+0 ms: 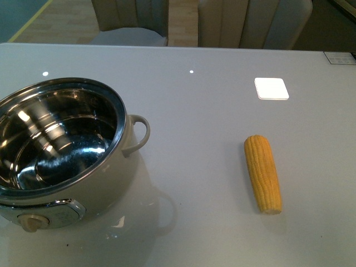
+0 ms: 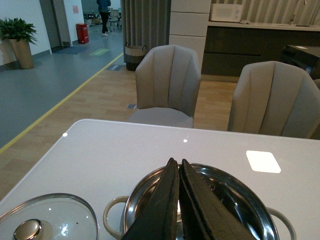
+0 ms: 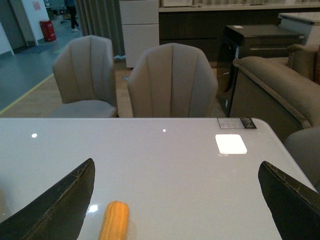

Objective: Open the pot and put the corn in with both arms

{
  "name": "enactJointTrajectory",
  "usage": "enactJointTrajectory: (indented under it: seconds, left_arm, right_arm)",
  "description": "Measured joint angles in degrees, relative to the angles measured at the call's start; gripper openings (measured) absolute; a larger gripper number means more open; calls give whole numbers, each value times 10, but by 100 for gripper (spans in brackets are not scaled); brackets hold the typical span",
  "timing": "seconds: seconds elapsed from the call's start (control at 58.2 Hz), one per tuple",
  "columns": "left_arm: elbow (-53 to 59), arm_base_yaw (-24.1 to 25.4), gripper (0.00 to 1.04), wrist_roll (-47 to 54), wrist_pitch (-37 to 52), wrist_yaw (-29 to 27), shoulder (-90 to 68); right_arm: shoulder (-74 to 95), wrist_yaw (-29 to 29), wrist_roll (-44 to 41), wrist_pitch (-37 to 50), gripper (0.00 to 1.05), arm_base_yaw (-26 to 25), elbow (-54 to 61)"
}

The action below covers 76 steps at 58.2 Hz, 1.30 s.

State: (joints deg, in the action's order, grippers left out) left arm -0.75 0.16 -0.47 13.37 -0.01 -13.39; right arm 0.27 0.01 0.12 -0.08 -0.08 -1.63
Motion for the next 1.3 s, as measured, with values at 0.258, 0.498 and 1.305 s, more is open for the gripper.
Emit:
enactJointTrajectory:
  seconds: [0.258, 0.498, 1.305]
  left_arm:
    - [0, 0, 3, 0, -70, 0, 60]
    - [0, 0, 3, 0, -133, 0, 130]
    - [0, 0, 98, 2, -133, 0, 130]
  right_arm:
    - [0, 0, 0, 0, 96, 0, 0]
    - [0, 0, 0, 0, 96, 0, 0]
    - [254, -59, 116, -327, 96, 6, -110]
